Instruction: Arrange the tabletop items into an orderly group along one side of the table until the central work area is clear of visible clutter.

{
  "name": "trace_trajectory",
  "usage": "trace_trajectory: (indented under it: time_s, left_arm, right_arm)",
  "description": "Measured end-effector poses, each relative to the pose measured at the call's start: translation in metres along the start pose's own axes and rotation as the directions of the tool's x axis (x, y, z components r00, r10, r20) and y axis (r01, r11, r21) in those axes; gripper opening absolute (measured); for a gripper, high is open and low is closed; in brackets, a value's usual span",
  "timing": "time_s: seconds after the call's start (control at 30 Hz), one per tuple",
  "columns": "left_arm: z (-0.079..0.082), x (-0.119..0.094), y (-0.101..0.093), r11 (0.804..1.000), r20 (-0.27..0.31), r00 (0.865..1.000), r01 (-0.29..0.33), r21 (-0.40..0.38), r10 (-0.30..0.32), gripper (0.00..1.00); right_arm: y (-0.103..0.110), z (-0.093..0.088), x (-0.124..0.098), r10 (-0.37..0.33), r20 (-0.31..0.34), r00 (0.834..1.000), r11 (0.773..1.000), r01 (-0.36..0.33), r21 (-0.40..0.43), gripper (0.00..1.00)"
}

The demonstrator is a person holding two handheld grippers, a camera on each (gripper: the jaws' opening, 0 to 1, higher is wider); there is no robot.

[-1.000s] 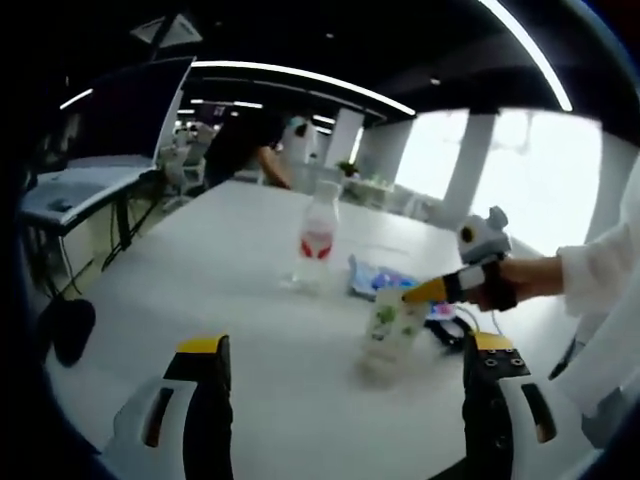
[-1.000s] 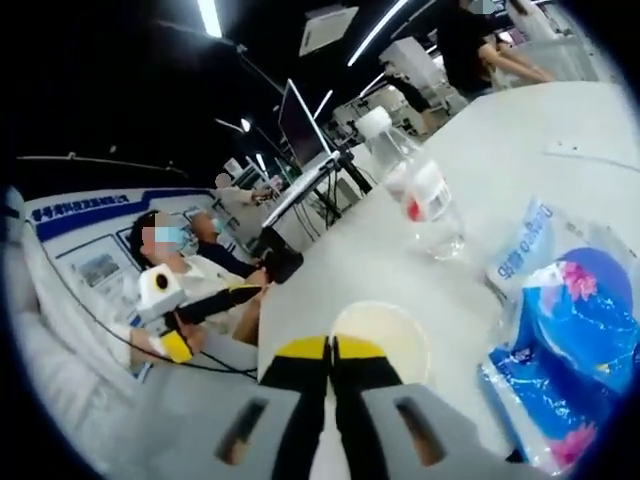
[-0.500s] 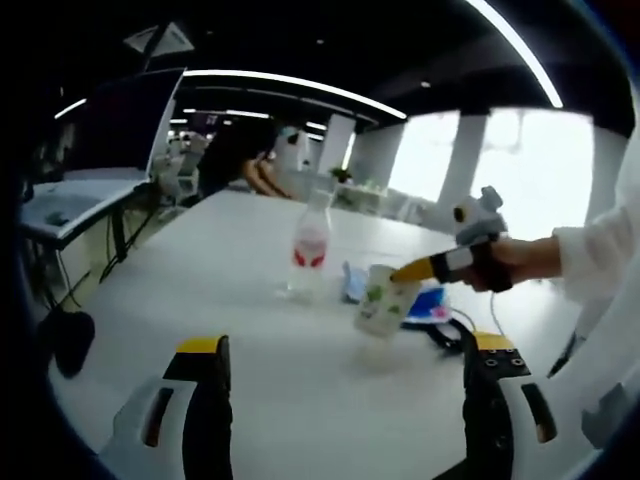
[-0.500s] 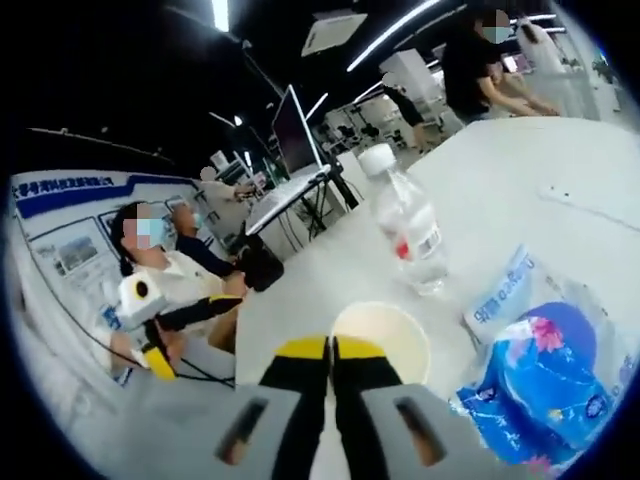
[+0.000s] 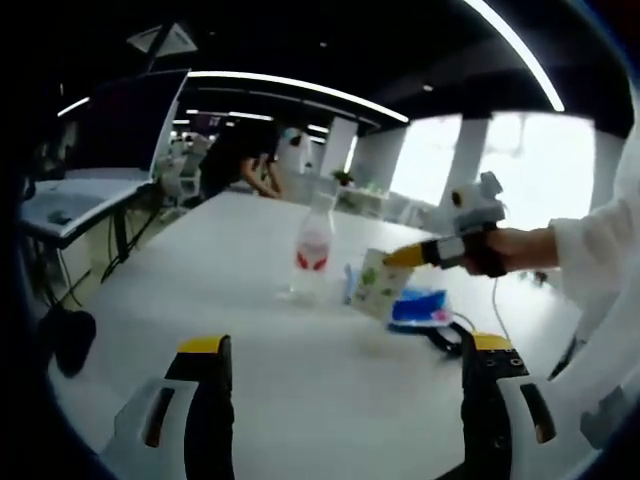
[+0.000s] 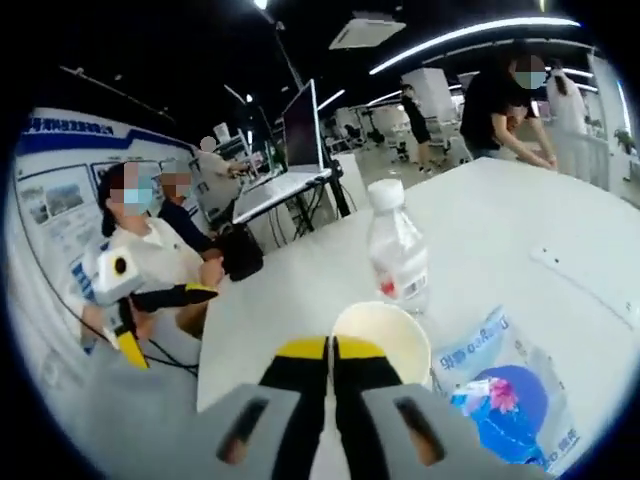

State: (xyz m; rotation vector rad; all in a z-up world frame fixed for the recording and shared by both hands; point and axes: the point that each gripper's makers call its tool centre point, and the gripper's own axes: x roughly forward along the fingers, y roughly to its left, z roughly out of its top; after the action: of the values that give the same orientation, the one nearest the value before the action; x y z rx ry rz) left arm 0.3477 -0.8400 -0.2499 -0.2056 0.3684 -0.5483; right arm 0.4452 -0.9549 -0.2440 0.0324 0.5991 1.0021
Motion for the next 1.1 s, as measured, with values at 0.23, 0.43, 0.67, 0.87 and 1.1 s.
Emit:
trace_trajectory:
  time_s: [0.23, 0.43, 0.67, 0.87, 1.1]
  left_arm:
    - [0.001, 0.0, 0.0, 1.0, 0.0, 1.0, 0.0, 0.008, 0.0, 0.92]
    - [-0.002, 0.002, -0.001, 1.0, -0.013, 1.0, 0.004, 0.027, -0.003, 0.93]
    - [-0.006, 0.003, -0.002, 1.0, -0.03, 1.0, 0.007, 0.022, -0.006, 0.91]
    - [-0.008, 0.002, 0.001, 1.0, -0.038, 0.999, 0.002, 0.018, -0.002, 0.91]
    - [-0.009, 0.001, 0.002, 1.0, -0.046, 0.999, -0.004, 0.009, 0.004, 0.9]
  right_arm:
    - [-0.009, 0.005, 0.004, -0.015, -0.002, 1.0, 1.0, 0.015, -0.021, 0.0]
    - [-0.01, 0.005, 0.007, -0.035, -0.045, 0.998, 0.993, 0.03, -0.118, 0.0]
    - [-0.02, 0.015, 0.007, -0.056, -0.034, 0.998, 0.984, 0.049, -0.174, 0.0]
    - [-0.04, 0.018, 0.011, -0.105, -0.017, 0.994, 0.978, 0.1, -0.18, 0.0]
    - [-0.055, 0.025, 0.017, -0.134, -0.013, 0.991, 0.975, 0.129, -0.183, 0.0]
